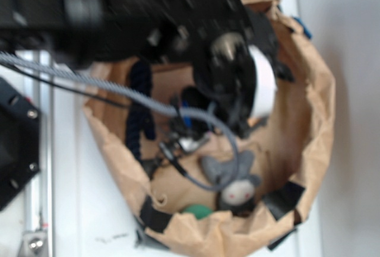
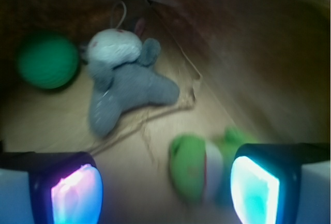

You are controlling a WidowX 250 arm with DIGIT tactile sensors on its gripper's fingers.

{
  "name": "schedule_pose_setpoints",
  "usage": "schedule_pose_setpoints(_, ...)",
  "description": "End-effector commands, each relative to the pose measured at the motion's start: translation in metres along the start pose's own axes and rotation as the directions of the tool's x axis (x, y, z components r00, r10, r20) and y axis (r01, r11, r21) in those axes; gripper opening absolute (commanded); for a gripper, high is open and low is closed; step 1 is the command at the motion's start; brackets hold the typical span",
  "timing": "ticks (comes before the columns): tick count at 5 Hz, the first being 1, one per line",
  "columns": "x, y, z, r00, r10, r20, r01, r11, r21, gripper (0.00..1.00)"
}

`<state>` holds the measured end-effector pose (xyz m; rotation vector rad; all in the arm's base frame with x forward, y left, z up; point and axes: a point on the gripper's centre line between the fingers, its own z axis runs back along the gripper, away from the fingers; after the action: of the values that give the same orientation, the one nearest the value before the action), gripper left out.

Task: Grab the gray animal.

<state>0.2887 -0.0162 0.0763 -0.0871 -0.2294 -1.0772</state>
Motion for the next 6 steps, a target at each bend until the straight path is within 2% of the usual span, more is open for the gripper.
schedule_pose_setpoints(1,0.04,-0.02,-0.014,0.997,-0.074,0.011,0.074,0.997,-0.006,1.0)
schedule_pose_setpoints(3,0.045,-0.035,-0.008,0.994,-0.106,0.04,0.107,0.994,-0.033,1.0)
schedule_pose_setpoints(4,0.047,-0.035,-0.019,0.992,-0.123,0.04,0.124,0.992,-0.023,1.0)
schedule_pose_setpoints(5,0.051,-0.034,-0.034,0.99,-0.126,0.065,0.127,0.992,-0.01,1.0)
schedule_pose_setpoints(6,0.056,-0.033,-0.05,0.984,-0.129,0.121,0.134,0.99,-0.037,1.0)
